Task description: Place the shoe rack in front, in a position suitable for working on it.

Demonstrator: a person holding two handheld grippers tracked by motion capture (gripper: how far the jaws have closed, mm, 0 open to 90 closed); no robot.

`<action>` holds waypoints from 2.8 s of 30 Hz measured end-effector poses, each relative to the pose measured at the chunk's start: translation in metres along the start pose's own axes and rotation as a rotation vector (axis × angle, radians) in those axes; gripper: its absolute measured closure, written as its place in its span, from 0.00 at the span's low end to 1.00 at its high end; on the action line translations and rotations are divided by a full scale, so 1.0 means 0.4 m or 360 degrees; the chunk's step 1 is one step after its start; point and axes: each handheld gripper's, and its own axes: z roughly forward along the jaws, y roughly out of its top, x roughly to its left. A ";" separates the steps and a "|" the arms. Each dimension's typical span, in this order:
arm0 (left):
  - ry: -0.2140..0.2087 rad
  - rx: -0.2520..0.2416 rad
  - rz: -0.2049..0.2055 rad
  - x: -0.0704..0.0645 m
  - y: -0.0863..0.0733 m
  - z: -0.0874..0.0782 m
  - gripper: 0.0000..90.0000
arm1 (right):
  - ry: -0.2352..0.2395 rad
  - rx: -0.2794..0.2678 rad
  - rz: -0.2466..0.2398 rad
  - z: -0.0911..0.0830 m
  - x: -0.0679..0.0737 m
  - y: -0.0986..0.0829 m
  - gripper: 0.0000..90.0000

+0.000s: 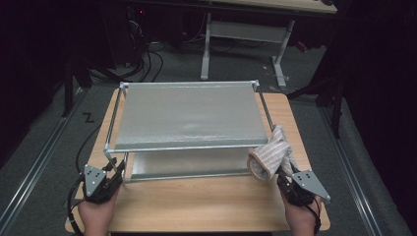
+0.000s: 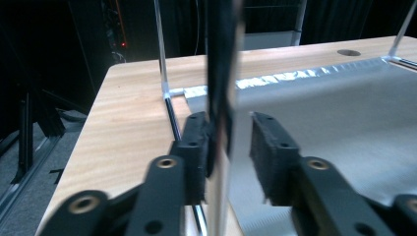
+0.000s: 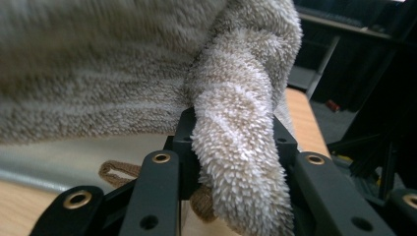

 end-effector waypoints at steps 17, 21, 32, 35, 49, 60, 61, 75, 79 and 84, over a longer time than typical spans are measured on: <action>-0.0259 0.0021 0.0036 -0.131 -0.031 -0.062 0.68 | 0.0174 0.0223 -0.0030 0.031 -0.018 -0.054 0.47; -0.0416 0.0053 0.0150 -0.206 -0.032 -0.047 0.68 | 0.0188 0.0213 -0.0009 0.023 -0.021 -0.059 0.45; -0.0531 0.0065 0.0191 -0.248 -0.035 -0.034 0.67 | 0.0192 0.0078 0.0080 0.035 -0.031 -0.046 0.45; -0.0525 0.0069 0.0176 -0.246 -0.040 -0.036 0.67 | 0.0201 -0.0034 0.0090 0.042 -0.033 -0.013 0.52; -0.0512 0.0099 0.0167 -0.241 -0.052 -0.041 0.67 | 0.0291 -0.0120 0.0092 0.078 -0.028 0.039 0.82; -0.0530 0.0094 0.0193 -0.244 -0.050 -0.042 0.67 | 0.0260 -0.0116 0.0089 0.062 -0.022 0.028 0.84; -0.0528 0.0088 0.0190 -0.244 -0.050 -0.042 0.67 | 0.0248 -0.0135 0.0090 0.052 -0.022 0.031 0.83; -0.0549 0.0089 0.0201 -0.249 -0.048 -0.036 0.67 | 0.0282 0.0067 0.0138 0.065 -0.043 -0.034 0.86; -0.0548 0.0088 0.0186 -0.248 -0.048 -0.040 0.67 | 0.0245 -0.0067 0.0140 0.056 -0.038 -0.001 0.82; -0.0550 0.0091 0.0203 -0.249 -0.049 -0.049 0.67 | 0.0252 -0.0111 0.0148 0.077 -0.032 0.026 0.79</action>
